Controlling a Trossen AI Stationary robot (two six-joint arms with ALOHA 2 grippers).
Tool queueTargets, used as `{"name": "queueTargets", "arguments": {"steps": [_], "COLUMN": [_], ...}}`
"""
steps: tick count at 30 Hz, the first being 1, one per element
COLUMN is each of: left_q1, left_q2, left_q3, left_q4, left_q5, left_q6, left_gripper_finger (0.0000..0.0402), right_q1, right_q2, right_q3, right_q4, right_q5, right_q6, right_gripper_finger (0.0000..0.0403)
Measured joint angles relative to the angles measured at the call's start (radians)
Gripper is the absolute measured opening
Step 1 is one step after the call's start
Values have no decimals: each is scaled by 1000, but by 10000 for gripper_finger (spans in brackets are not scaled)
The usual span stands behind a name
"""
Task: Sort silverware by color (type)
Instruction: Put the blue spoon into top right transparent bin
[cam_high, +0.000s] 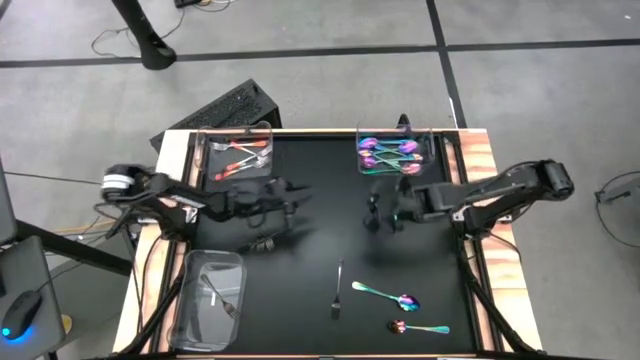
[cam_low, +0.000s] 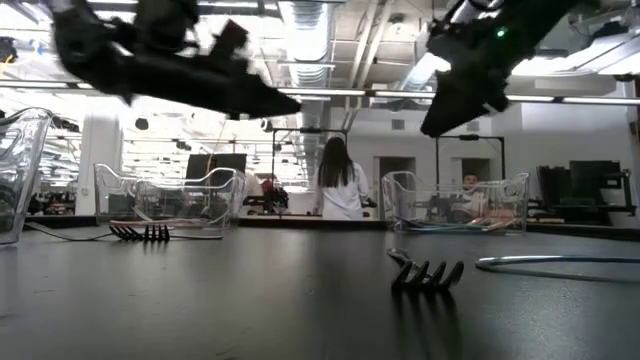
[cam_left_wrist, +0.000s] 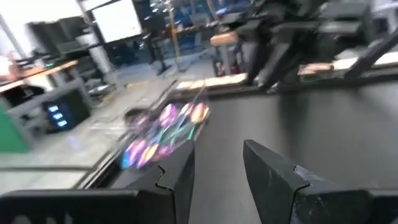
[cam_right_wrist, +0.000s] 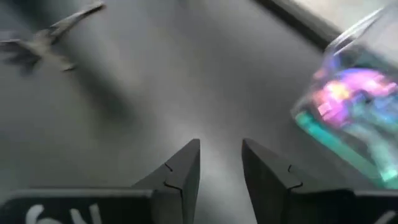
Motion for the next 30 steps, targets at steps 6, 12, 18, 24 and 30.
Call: {"name": "queueTargets", "arguments": {"steps": [6, 12, 18, 24, 30], "left_q1": [-41, -107, -150, -125, -106], "left_q2": [-298, -461, -484, -481, -481], "left_q3": [-250, -315, -315, -315, -315], "left_q4": [25, -96, -128, -119, -111], "left_q5": [-37, -6, -25, -62, -62], "left_q6": [-85, -139, -125, -96, -88], "left_gripper_finger": [125, 125, 125, 125, 125], "right_q1": [204, 332, 456, 566, 620], "right_q2": [61, 135, 200, 278, 378], "right_q3": [-2, -4, 18, 62, 131], "right_q4": [-80, -193, -190, -190, -190], "right_q5": [6, -78, -193, -228, -317], "right_q6": [285, 565, 814, 949, 976], "right_gripper_finger": [120, 119, 119, 119, 119]}}
